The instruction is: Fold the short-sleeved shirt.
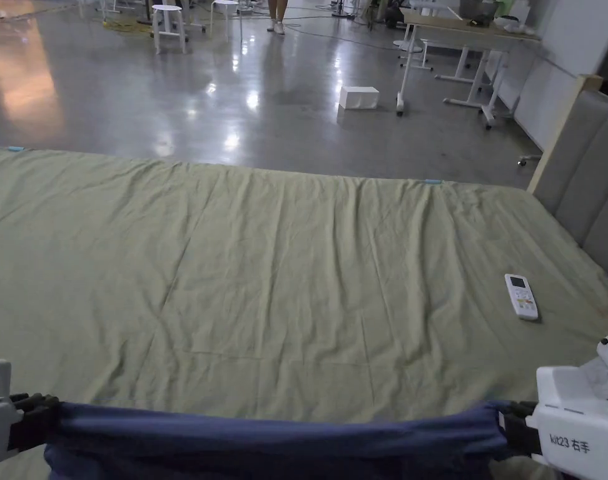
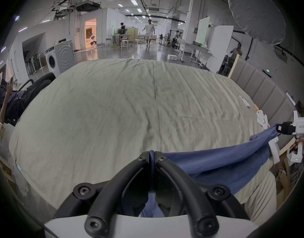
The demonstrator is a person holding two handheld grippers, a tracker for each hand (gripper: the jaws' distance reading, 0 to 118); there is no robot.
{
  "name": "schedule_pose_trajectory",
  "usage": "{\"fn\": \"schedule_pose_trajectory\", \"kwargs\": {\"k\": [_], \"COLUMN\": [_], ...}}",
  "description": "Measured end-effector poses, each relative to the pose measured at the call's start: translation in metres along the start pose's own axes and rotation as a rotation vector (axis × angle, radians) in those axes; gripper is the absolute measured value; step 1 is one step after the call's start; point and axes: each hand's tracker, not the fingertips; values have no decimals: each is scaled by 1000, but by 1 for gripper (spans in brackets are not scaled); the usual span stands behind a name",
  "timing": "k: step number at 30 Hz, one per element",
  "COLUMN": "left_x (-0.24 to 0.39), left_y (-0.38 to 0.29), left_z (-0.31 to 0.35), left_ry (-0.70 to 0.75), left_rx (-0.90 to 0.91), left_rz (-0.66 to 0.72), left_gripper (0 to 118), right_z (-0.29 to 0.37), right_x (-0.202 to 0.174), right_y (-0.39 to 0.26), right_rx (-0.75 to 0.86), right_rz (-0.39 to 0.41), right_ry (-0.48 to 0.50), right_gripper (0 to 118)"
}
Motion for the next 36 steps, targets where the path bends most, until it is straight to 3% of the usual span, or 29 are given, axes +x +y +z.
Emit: {"fn": "schedule_pose_trajectory", "kwargs": {"k": [11,21,23,24,26,27,31,34,36], "left_x": [8,13,11,11,10,11,23,38,51], "left_y": [-89,-102,-98,-94,-85,-79,-50,-26,-15], "left_z": [-19,-33,-30,-28,-23,-20,-11,-9,-11], "left_ry": [41,91,88,90,102,99,87,96,117], "left_rx": [-252,-238,-237,-237,-205,-172,-25,101,177], "left_rz": [-72,-98,-93,-83,-71,-72,-89,-105,-106], "left_gripper": [6,7,14,25,59,72,72,72,72], "right_z": [-54,-78,-71,-65,-51,-44,-14,1,6], "right_x": [-1,-17,-19,-20,-22,-21,-28,-43,-55], "right_y": [-92,-106,-104,-101,-92,-86,-52,-24,-12], "right_rx": [-227,-203,-202,-201,-194,-176,-51,128,273], "right_rz": [23,70,85,100,101,92,115,100,73], "right_ry": [-47,-101,-117,-153,-215,-216,-254,-279,-245], "right_gripper": [1,3,16,39,80,88,88,88,88]}}
